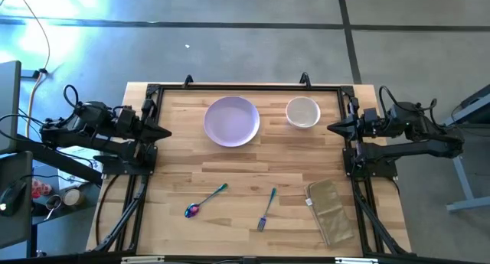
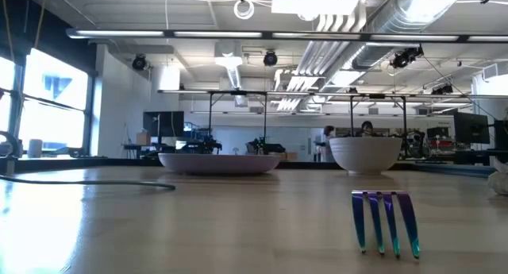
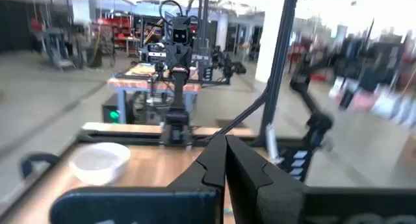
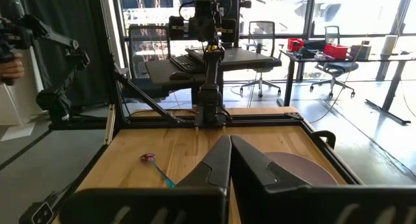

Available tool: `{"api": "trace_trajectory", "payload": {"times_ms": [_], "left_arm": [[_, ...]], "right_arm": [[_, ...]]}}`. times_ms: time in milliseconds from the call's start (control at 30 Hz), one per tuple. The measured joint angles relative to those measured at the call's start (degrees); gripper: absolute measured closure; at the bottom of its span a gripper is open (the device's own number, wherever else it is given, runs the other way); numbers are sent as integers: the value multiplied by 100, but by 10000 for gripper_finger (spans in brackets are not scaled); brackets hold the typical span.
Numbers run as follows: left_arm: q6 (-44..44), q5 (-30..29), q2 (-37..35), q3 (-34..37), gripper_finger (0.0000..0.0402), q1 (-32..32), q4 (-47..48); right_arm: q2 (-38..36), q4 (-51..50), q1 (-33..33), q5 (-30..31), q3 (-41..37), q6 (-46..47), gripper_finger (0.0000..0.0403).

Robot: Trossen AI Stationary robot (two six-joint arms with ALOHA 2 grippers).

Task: Set table place
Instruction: Put the white bowl in the center of the violet plate

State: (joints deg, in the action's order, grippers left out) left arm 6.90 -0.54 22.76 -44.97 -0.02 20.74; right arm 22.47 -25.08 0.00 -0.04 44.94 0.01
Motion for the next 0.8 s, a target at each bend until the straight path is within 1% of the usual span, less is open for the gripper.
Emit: {"api": "trace_trajectory", "payload": {"times_ms": [67,233,367,467,500,567,600,700,733,800], "left_arm": [[314,-13,5,2,401,1,-145],[695,-94,50,1,401,0,-539],[708,-506,99,-4,401,1,-763],[651,-912,189,1,401,1,-685],[647,-1076,230,0,401,1,-694],[647,-1350,320,0,401,1,-688],[650,-1468,379,0,401,1,-688],[720,-1731,560,0,401,1,-690],[748,-1798,634,0,401,1,-685],[820,-1912,764,0,401,1,-699]], "right_arm": [[1,0,-1,1,-1,0,402],[1,107,-1,2,-1,-31,402],[4,551,-1,7,-1,5,402],[83,1212,1,65,0,36,402],[128,1461,1,232,0,133,402],[284,1839,1,841,7,439,402],[372,1797,-1,1195,12,553,402],[735,1139,-77,2182,1,1027,402],[894,902,-129,2385,-1,1305,402],[1227,548,-280,2588,-1,1860,402]]}}
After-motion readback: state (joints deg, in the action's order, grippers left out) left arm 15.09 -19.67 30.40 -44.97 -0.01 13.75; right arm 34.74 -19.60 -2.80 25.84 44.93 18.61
